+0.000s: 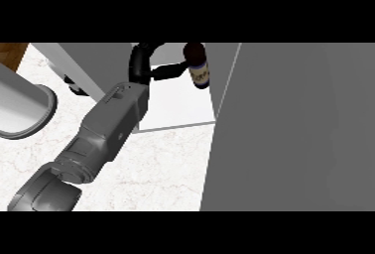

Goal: Pick up the wine, place it into the cabinet and close the cabinet

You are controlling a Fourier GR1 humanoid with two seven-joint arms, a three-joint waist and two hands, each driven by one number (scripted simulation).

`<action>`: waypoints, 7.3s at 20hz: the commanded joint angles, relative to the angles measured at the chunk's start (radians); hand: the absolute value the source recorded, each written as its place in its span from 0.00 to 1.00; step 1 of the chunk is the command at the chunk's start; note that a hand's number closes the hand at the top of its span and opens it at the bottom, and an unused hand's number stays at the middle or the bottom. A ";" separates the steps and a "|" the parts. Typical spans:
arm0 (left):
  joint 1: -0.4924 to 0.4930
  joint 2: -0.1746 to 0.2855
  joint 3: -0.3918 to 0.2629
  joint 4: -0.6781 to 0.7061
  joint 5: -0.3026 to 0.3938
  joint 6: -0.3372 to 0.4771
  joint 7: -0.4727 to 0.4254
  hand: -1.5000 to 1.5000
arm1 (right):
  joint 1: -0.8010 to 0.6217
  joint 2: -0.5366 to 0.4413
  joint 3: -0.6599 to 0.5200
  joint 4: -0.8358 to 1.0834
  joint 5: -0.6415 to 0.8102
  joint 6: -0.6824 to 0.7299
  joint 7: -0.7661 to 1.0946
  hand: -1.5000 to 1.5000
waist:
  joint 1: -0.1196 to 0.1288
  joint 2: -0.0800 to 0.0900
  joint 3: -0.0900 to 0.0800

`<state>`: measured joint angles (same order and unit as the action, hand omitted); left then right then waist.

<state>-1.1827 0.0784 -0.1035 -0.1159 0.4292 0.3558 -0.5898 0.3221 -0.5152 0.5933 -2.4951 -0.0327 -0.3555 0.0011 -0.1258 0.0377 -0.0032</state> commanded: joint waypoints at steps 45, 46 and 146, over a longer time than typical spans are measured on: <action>0.626 -0.078 -0.281 -0.807 0.151 -0.262 0.116 0.00 | 0.130 -0.060 -0.059 -0.244 -0.020 -0.082 0.138 0.00 | 0.146 -0.052 0.002; 0.641 -0.057 -0.274 -0.893 0.166 -0.235 0.160 0.00 | 0.197 -0.072 0.000 -0.228 0.026 -0.074 0.087 0.00 | 0.139 -0.059 0.003; 1.157 0.443 0.217 -1.248 0.362 -0.781 0.277 0.00 | -1.294 0.451 -0.301 1.274 -0.319 0.260 0.240 1.00 | 0.137 -0.034 0.003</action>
<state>-0.0114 0.5411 0.1279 -1.3383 0.8070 -0.4495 -0.3334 -0.9448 -0.0026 0.3884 -1.3388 -0.3514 -0.1533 0.2703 0.0146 -0.0150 -0.0043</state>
